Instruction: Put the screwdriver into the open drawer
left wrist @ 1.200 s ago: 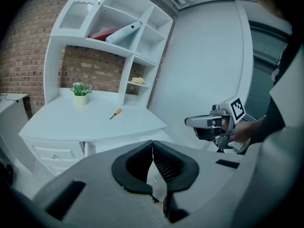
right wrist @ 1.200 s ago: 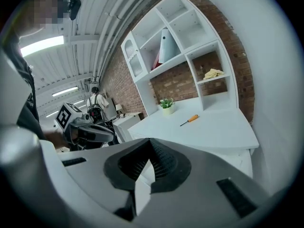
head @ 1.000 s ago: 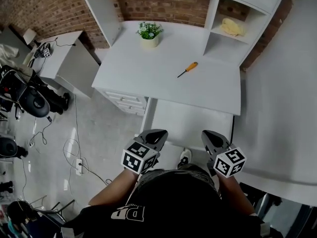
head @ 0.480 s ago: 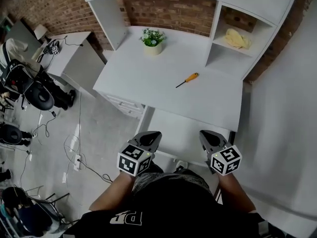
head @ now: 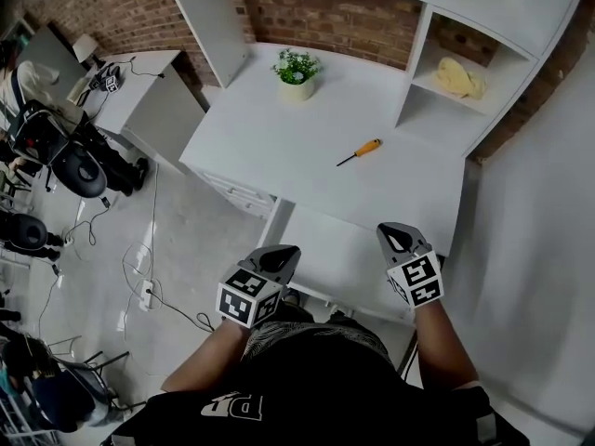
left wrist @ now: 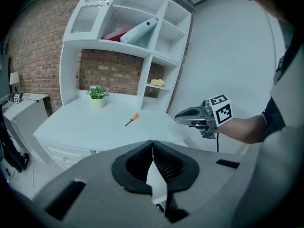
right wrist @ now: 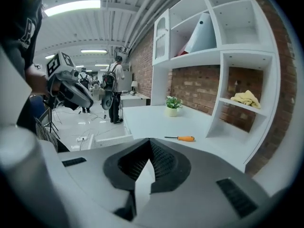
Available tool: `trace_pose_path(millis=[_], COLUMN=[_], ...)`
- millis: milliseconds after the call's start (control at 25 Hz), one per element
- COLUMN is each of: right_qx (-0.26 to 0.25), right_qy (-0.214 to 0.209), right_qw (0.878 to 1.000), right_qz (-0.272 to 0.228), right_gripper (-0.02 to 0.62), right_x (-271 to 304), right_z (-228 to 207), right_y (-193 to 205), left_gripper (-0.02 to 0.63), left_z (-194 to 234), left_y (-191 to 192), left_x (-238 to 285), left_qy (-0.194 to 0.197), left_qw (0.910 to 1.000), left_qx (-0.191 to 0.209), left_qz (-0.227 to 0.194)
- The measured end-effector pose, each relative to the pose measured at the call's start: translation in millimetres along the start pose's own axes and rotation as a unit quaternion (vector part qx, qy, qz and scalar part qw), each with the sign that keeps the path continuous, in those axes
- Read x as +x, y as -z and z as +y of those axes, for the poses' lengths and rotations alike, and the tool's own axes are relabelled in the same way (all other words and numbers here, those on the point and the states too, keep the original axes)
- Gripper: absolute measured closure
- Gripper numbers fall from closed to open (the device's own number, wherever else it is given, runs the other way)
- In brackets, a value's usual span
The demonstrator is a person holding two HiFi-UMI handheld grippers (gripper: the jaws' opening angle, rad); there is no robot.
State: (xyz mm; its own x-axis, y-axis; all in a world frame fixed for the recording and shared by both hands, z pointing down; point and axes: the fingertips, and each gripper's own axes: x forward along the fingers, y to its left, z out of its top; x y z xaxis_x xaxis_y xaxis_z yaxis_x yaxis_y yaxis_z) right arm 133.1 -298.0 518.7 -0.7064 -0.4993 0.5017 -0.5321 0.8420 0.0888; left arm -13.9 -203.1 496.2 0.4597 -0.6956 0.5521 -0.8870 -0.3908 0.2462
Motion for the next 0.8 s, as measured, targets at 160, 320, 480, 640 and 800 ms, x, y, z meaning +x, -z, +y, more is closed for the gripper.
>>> trace_pose_path(millis=[160, 320, 480, 640, 800], right_qx=[-0.069, -0.156, -0.222, -0.26, -0.293], right_qy=[0.02, 0.017, 0.009, 0.006, -0.004], right_qw=[0.996, 0.983, 0.966, 0.953, 0.936], right_qz=[0.043, 0.097, 0.133, 0.158, 0.194], right_gripper=[0.591, 0.591, 0.589, 0.544, 0.534], right_x=[20.4, 46.8, 77.4, 110.9, 148.0], right_z=[-22.8, -36.9, -48.6, -59.5, -80.5], right_y=[1.8, 3.5, 3.6, 1.2, 7.4], left_gripper=[0.588, 0.588, 0.588, 0.588, 0.588], left_z=[13.4, 34.5, 59.4, 81.6, 102.6], left_y=[-4.8, -7.6, -7.3, -6.9, -8.4], left_x=[10.4, 15.7, 18.1, 19.6, 27.2], left_qy=[0.012, 0.016, 0.021, 0.029, 0.032], left_qw=[0.9999, 0.9998, 0.9997, 0.9993, 0.999], left_qx=[-0.001, 0.004, 0.003, -0.004, -0.012], left_qz=[0.004, 0.009, 0.016, 0.024, 0.03])
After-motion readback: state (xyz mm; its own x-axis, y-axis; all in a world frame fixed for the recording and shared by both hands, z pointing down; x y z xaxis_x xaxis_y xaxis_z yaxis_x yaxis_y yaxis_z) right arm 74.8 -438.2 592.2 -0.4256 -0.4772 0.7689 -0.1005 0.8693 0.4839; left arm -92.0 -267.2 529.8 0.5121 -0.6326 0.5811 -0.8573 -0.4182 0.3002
